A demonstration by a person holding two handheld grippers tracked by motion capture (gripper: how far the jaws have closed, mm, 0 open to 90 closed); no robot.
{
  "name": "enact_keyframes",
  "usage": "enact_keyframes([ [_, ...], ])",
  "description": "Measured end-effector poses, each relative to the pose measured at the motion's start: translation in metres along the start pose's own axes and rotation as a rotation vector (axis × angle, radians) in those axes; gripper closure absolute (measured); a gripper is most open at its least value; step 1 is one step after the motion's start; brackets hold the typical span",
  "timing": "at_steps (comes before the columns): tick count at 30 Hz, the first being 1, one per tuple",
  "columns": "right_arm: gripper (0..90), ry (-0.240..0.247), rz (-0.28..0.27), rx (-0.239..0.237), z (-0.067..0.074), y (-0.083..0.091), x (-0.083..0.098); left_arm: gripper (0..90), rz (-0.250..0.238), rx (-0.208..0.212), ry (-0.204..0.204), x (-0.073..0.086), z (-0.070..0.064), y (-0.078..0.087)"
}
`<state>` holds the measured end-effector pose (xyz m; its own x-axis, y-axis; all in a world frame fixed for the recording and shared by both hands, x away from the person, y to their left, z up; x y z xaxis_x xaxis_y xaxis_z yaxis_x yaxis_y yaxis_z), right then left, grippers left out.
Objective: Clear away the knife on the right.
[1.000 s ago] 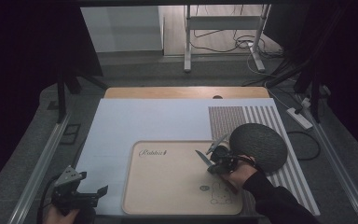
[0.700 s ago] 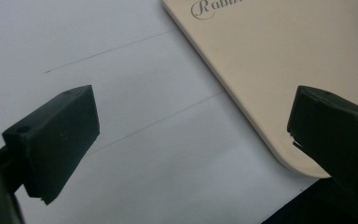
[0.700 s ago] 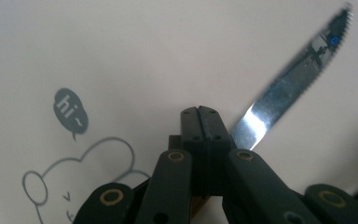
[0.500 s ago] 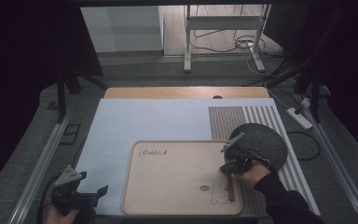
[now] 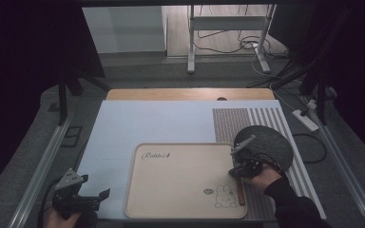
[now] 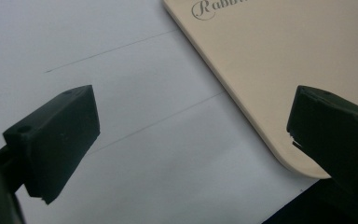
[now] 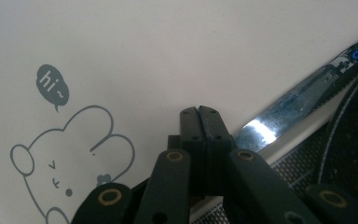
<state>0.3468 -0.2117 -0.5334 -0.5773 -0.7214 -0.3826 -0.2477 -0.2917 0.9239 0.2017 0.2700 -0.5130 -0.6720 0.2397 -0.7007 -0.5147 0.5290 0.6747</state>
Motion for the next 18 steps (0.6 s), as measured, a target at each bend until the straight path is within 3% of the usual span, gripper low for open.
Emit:
enact_keyframes([
  [8,81.7,0.011,-0.027,-0.019,0.004,0.003,-0.004,2.5,0.001,0.000,0.000,0.000,0.000,0.000],
  [18,66.1,0.047,-0.059,0.001,0.013,0.006,-0.011,2.5,0.002,-0.001,-0.001,0.000,0.000,0.000],
])
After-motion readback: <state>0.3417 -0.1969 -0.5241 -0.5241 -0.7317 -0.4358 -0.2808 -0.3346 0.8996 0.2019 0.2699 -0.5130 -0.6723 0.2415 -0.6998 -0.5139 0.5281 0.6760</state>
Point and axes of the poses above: each handheld gripper's, and its own axes: y roughly backward along the jaws, x roughly out of its underside, z roughly to its left, the point moved 4 cm from there along -y, roughly forward along the jaws, and after that the axes turned 9 degrees about x, right-handed, at the moved point
